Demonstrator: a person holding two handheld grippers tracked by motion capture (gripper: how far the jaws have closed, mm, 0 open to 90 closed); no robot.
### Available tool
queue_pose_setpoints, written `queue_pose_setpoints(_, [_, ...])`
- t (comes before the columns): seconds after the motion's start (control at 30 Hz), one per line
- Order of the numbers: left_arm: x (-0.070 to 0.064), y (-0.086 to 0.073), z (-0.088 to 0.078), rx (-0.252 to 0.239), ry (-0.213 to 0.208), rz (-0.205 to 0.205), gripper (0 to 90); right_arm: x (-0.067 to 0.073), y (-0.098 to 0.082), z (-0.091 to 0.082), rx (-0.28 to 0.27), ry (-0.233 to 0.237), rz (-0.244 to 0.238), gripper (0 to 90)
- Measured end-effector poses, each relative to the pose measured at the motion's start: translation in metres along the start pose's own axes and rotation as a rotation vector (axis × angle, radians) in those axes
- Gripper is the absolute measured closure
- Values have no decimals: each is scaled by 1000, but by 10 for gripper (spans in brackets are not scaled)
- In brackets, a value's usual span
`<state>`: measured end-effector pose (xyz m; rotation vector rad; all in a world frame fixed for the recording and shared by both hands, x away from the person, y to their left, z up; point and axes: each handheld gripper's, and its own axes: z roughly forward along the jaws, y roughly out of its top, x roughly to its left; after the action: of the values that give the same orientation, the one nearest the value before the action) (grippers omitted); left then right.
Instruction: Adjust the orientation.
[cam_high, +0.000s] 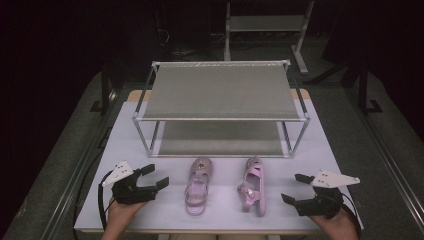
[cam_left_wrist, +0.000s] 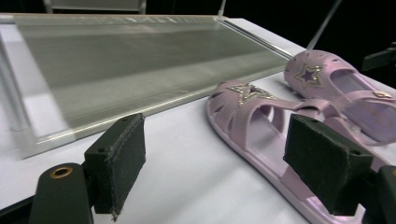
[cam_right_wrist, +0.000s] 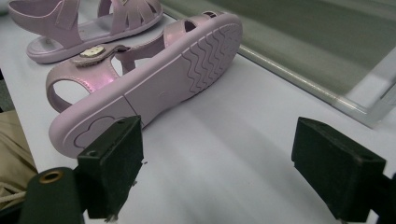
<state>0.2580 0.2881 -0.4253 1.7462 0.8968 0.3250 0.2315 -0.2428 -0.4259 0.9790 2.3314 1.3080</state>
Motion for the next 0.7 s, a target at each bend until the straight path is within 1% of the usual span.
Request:
queue_pose_setpoints(0.03, [-1, 1, -1, 6, -14, 14, 211, 0, 0, -1, 0, -2, 0, 162])
queue_pose_setpoints(0.1, [-2, 1, -1, 11, -19, 19, 221, 1, -1, -1, -3, -2, 1, 162])
queue_pose_setpoints(0.13, [-3, 1, -1, 23, -25, 24, 221, 1, -1, -2, -1, -3, 0, 162])
queue_pose_setpoints(0.2, [-5, 1, 0, 28, -39, 36, 243, 1, -2, -2, 2, -5, -2, 162])
queue_pose_setpoints(0.23, [-8, 2, 3, 39, -64, 31, 261, 1, -2, -2, 2, -6, -1, 162])
queue_pose_setpoints(0.27, [-10, 2, 5, 43, -73, 34, 261, 2, -2, -3, 1, -9, -1, 163])
queue_pose_setpoints(0.3, [-10, 2, 5, 43, -73, 34, 261, 2, -1, -3, -1, -9, -5, 163])
queue_pose_setpoints(0.37, [-15, 3, 8, 61, -79, 52, 263, 3, -1, -3, -1, -10, -7, 162])
queue_pose_setpoints(0.4, [-18, 3, 11, 70, -96, 62, 285, 4, 0, -3, 3, -8, -13, 163])
queue_pose_setpoints(0.47, [-20, 4, 13, 72, -95, 68, 288, 5, 0, -3, 3, -8, -12, 163])
queue_pose_setpoints(0.5, [-22, 5, 14, 73, -104, 64, 293, 6, 0, -4, 1, -8, -14, 163])
queue_pose_setpoints(0.53, [-24, 6, 18, 68, -125, 51, 310, 7, 0, -4, -3, -6, -19, 165])
queue_pose_setpoints(0.6, [-25, 6, 20, 71, -126, 51, 326, 9, 0, -4, 1, -7, -22, 165])
queue_pose_setpoints(0.67, [-26, 7, 23, 76, -149, 30, 336, 9, 0, -3, 2, -2, -20, 165])
queue_pose_setpoints(0.7, [-27, 7, 25, 76, -154, 22, 336, 9, 0, -3, 2, -2, -20, 165])
